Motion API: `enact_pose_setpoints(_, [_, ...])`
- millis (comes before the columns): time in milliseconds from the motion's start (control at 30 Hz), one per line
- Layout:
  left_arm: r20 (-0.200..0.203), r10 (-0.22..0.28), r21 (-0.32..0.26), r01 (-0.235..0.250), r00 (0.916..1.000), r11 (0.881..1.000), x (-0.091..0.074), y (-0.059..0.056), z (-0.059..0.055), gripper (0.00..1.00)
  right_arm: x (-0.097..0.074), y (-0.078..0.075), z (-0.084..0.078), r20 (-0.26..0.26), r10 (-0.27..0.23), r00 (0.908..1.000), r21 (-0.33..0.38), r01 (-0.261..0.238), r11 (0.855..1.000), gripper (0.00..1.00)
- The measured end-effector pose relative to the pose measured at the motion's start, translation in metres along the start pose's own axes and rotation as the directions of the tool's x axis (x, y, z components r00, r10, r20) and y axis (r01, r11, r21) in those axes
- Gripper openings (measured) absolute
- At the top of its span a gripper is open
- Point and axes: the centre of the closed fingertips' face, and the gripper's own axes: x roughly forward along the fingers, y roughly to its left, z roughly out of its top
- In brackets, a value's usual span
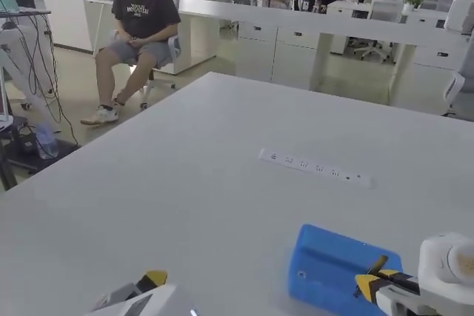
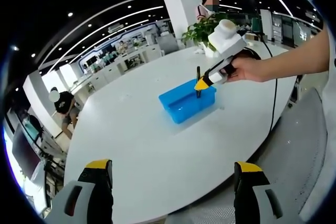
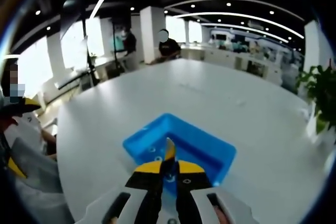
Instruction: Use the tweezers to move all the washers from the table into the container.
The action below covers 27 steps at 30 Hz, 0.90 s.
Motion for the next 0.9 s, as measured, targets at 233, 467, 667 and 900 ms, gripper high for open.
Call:
enact_pose_setpoints(233, [0.006,-0.001,0.011,0.001,1.0000,1.000,-0.001,0.000,0.004,0.99,-0.013,-0.003,0.007,0.039,-0.015,0.9991,0.023,0.014,1.000,0.05])
enact_pose_setpoints(467, [0.003,-0.003,0.019,0.003,1.0000,1.000,0.000,-0.001,0.004,0.99,-0.031,-0.005,0.012,0.078,-0.022,0.9967,0.035,0.019,0.999,0.05])
enact_pose_setpoints(667, [0.007,-0.011,0.025,0.010,0.9999,1.000,0.001,-0.005,0.007,0.99,-0.047,-0.007,0.006,0.088,-0.030,0.9957,0.051,0.026,0.998,0.05])
enact_pose_setpoints(900, [0.009,-0.014,0.024,0.014,0.9999,1.000,0.002,-0.007,0.008,0.99,-0.058,-0.007,-0.003,0.088,-0.042,0.9952,0.071,0.036,0.997,0.05])
